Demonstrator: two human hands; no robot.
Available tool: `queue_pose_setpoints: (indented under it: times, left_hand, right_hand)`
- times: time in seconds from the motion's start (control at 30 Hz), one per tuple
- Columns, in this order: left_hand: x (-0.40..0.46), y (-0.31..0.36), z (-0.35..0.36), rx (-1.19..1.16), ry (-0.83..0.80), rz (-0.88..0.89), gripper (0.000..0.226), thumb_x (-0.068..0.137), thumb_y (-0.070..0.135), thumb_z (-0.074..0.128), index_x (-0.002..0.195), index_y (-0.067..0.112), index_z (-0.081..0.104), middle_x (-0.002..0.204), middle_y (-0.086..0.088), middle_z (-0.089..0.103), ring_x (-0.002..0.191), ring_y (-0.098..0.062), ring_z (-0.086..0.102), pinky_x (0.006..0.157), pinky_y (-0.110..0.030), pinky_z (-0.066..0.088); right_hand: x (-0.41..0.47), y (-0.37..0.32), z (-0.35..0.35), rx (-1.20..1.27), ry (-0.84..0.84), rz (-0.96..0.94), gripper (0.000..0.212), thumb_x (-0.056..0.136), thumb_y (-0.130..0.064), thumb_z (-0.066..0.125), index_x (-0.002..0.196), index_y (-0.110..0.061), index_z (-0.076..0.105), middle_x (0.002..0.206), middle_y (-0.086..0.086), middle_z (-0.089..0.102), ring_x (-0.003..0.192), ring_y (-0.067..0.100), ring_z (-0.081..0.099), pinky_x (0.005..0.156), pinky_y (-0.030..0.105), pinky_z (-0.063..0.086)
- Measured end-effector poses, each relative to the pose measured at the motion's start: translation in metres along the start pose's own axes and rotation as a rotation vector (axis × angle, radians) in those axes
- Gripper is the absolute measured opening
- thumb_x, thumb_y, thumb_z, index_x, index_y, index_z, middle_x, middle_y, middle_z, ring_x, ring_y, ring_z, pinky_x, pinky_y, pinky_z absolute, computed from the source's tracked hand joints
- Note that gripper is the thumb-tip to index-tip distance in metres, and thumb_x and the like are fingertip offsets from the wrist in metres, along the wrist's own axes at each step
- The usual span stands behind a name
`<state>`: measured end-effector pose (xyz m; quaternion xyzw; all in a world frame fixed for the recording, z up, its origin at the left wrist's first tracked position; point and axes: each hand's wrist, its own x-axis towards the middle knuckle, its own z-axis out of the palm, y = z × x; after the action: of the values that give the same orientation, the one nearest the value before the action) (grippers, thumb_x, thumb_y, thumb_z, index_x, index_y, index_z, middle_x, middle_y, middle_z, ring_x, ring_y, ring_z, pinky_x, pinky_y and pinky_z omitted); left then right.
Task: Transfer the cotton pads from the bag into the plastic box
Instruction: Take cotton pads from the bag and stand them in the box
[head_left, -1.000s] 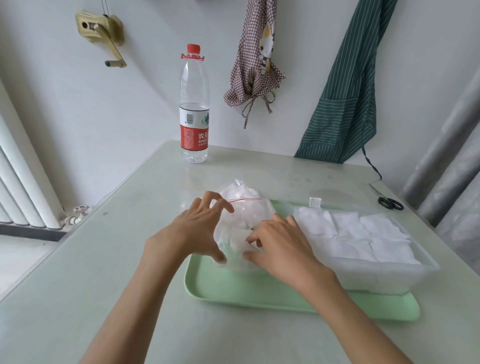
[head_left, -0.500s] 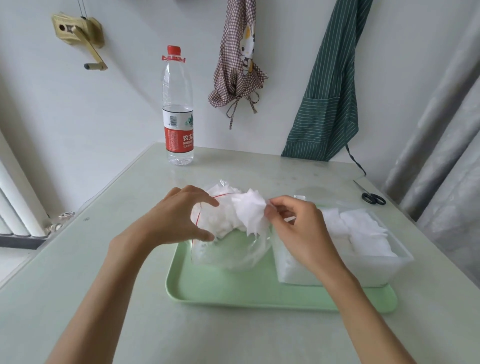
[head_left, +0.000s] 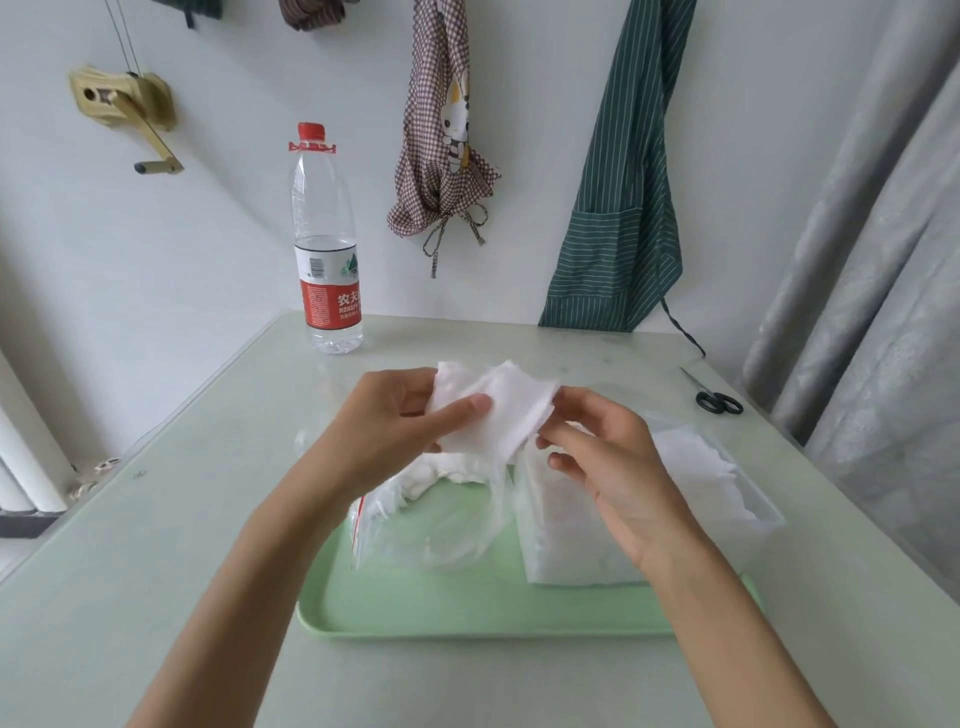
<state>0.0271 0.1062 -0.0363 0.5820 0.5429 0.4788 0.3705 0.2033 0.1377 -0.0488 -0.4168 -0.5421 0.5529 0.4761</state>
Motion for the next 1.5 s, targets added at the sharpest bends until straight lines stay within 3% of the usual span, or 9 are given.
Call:
queue_pose_setpoints:
  times: [0.2, 0.4, 0.53, 0.8, 0.93, 1.1, 1.3, 1.4, 1.5]
  left_hand:
    - [0.012, 0.000, 0.051, -0.084, 0.021, -0.047, 0.015, 0.083, 0.022, 0.070, 0.095, 0.012, 0.071, 0.070, 0.007, 0.073, 0.059, 0.000, 0.063, 0.054, -0.012, 0.047]
    - [0.026, 0.003, 0.084, -0.259, -0.064, -0.162, 0.016, 0.084, 0.028, 0.068, 0.096, 0.018, 0.071, 0.082, 0.005, 0.074, 0.071, -0.004, 0.065, 0.060, -0.014, 0.052]
    - [0.025, 0.002, 0.082, -0.244, -0.134, -0.213, 0.016, 0.086, 0.033, 0.064, 0.082, 0.020, 0.073, 0.085, 0.001, 0.072, 0.074, -0.006, 0.061, 0.056, -0.013, 0.048]
    - [0.026, 0.005, 0.077, -0.284, -0.075, -0.193, 0.017, 0.087, 0.028, 0.064, 0.091, 0.016, 0.075, 0.082, 0.000, 0.072, 0.067, -0.004, 0.062, 0.053, -0.013, 0.048]
    - [0.026, 0.004, 0.073, -0.261, -0.090, -0.196, 0.020, 0.087, 0.029, 0.063, 0.096, 0.015, 0.074, 0.094, -0.007, 0.073, 0.078, -0.010, 0.062, 0.053, -0.013, 0.048]
    - [0.025, 0.004, 0.077, -0.309, -0.084, -0.191, 0.015, 0.088, 0.026, 0.062, 0.092, 0.017, 0.074, 0.087, -0.003, 0.072, 0.077, -0.010, 0.063, 0.054, -0.014, 0.050]
    - [0.021, 0.004, 0.111, -0.541, 0.102, -0.013, 0.020, 0.093, 0.024, 0.055, 0.106, 0.019, 0.070, 0.087, 0.008, 0.072, 0.079, -0.001, 0.065, 0.077, -0.019, 0.055]
    - [0.016, 0.003, 0.120, -0.577, 0.103, -0.017, 0.023, 0.094, 0.024, 0.053, 0.109, 0.017, 0.069, 0.090, 0.006, 0.073, 0.083, -0.002, 0.065, 0.081, -0.018, 0.054]
    - [0.015, 0.004, 0.122, -0.580, 0.089, -0.048, 0.021, 0.093, 0.025, 0.054, 0.105, 0.019, 0.071, 0.089, 0.006, 0.073, 0.081, -0.001, 0.065, 0.078, -0.016, 0.054]
  right_hand:
    - [-0.004, -0.016, -0.030, 0.017, 0.059, 0.040, 0.036, 0.087, -0.047, 0.056, 0.095, -0.013, 0.064, 0.071, 0.003, 0.069, 0.060, 0.013, 0.066, 0.056, 0.027, 0.055]
    - [-0.001, -0.017, -0.070, -0.299, 0.159, -0.156, 0.019, 0.081, -0.009, 0.072, 0.095, -0.019, 0.067, 0.073, -0.005, 0.074, 0.065, 0.006, 0.068, 0.058, 0.018, 0.053]
    - [-0.002, -0.022, -0.084, -0.369, 0.060, -0.193, 0.007, 0.079, -0.011, 0.074, 0.082, -0.017, 0.073, 0.072, -0.003, 0.074, 0.066, 0.008, 0.068, 0.062, 0.018, 0.055]
    - [0.007, -0.025, -0.096, -0.214, 0.293, -0.223, 0.006, 0.081, -0.015, 0.072, 0.078, -0.017, 0.067, 0.055, -0.009, 0.065, 0.050, -0.001, 0.058, 0.048, 0.010, 0.043]
    - [-0.001, -0.037, -0.107, 0.182, 0.086, -0.123, 0.011, 0.080, -0.019, 0.061, 0.090, -0.016, 0.062, 0.070, -0.010, 0.069, 0.059, -0.001, 0.061, 0.051, 0.009, 0.046]
    - [-0.005, -0.034, -0.085, 0.222, -0.125, 0.013, 0.013, 0.071, -0.010, 0.061, 0.073, -0.019, 0.071, 0.068, -0.008, 0.069, 0.056, 0.000, 0.061, 0.053, 0.010, 0.049]
    - [0.002, -0.009, -0.045, 0.597, 0.231, -0.060, 0.010, 0.081, -0.001, 0.067, 0.080, -0.011, 0.068, 0.075, -0.003, 0.070, 0.077, 0.007, 0.067, 0.071, 0.014, 0.053]
    - [0.005, 0.001, -0.036, 0.473, 0.392, -0.100, 0.022, 0.078, -0.010, 0.074, 0.097, -0.009, 0.063, 0.073, -0.004, 0.071, 0.070, 0.006, 0.065, 0.066, 0.013, 0.051]
    - [0.009, 0.008, -0.033, 0.141, 0.660, -0.292, 0.032, 0.071, -0.017, 0.081, 0.081, -0.019, 0.051, 0.067, -0.007, 0.060, 0.061, 0.008, 0.052, 0.062, 0.017, 0.044]
